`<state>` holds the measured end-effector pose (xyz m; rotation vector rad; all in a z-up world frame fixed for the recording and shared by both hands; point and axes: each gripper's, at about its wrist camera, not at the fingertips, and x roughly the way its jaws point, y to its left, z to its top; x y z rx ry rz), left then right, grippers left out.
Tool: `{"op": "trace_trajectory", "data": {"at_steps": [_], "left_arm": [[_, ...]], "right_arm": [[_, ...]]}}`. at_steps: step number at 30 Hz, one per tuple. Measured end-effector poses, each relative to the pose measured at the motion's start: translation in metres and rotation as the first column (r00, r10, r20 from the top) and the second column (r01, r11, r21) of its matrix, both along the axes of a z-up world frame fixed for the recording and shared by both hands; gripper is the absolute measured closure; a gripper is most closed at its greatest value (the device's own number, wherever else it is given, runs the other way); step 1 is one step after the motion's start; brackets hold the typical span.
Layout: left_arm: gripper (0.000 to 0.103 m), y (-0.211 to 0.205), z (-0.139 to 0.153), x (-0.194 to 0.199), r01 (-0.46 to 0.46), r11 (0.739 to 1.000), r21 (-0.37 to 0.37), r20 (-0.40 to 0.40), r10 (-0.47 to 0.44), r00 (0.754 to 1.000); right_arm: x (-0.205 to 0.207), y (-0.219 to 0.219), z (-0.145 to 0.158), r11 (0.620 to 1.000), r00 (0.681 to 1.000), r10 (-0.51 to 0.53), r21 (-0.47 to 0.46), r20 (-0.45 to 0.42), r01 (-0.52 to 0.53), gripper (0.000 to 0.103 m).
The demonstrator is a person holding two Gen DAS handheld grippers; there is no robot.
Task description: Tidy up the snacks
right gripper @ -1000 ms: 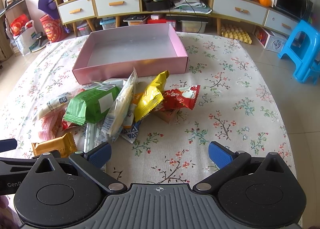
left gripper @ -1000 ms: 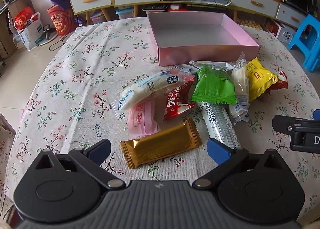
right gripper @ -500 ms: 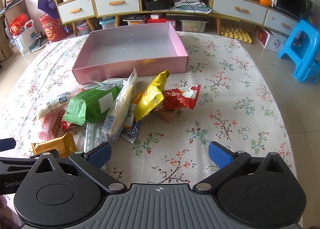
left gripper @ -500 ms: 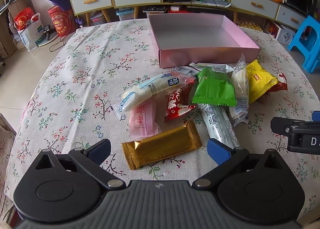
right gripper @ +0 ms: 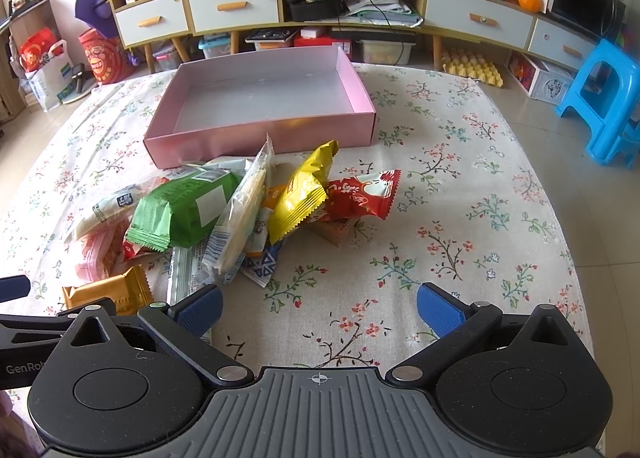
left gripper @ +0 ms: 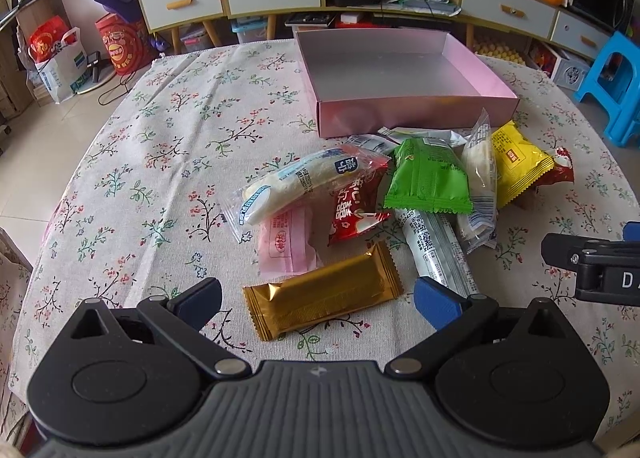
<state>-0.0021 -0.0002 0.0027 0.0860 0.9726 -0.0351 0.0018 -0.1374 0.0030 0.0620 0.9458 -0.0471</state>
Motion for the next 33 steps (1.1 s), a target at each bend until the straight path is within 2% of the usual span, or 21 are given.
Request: {"op": "trace_trajectory", "data": {"at_steps": [16, 18, 20, 23, 26, 30, 33], "left_arm": [[0.000, 0.002, 0.001, 0.003, 0.029, 0.999, 0.018, -0.004, -0.029, 1.000], [0.000, 0.003, 0.004, 0.004, 0.045, 0.999, 0.028, 0.016, -0.045, 0.999], [0.000, 0.006, 0.008, 0.004, 0.057, 0.998, 0.042, 0.076, -0.060, 0.995], [0.000, 0.007, 0.012, 0.009, 0.100, 0.991, 0.083, 0.105, -0.109, 0.989], [0.000, 0.011, 0.014, 0.018, 0.156, 0.986, 0.058, 0.069, -0.160, 0.985], [0.000, 0.019, 0.015, 0.033, 0.222, 0.975, 0.026, 0.030, -0.222, 0.974], [0.002, 0.024, 0.011, 0.048, 0.234, 0.972, 0.031, -0.023, -0.233, 0.972]], "right_arm": [[0.004, 0.001, 0.004, 0.999, 1.000, 0.026, -0.024, -0.006, -0.026, 0.000], [0.005, 0.001, 0.007, 0.999, 0.999, 0.034, -0.030, -0.002, -0.034, 0.000], [0.006, 0.000, 0.011, 0.998, 0.999, 0.051, -0.025, 0.002, -0.051, 0.000], [0.012, -0.001, 0.012, 0.995, 0.994, 0.103, -0.002, -0.025, -0.103, 0.000], [0.020, -0.001, 0.014, 0.989, 0.987, 0.148, 0.033, -0.056, -0.146, 0.000], [0.037, -0.009, 0.019, 0.974, 0.980, 0.184, 0.149, -0.080, -0.170, 0.000], [0.054, -0.015, 0.023, 0.965, 0.979, 0.183, 0.208, -0.089, -0.162, 0.000]]}}
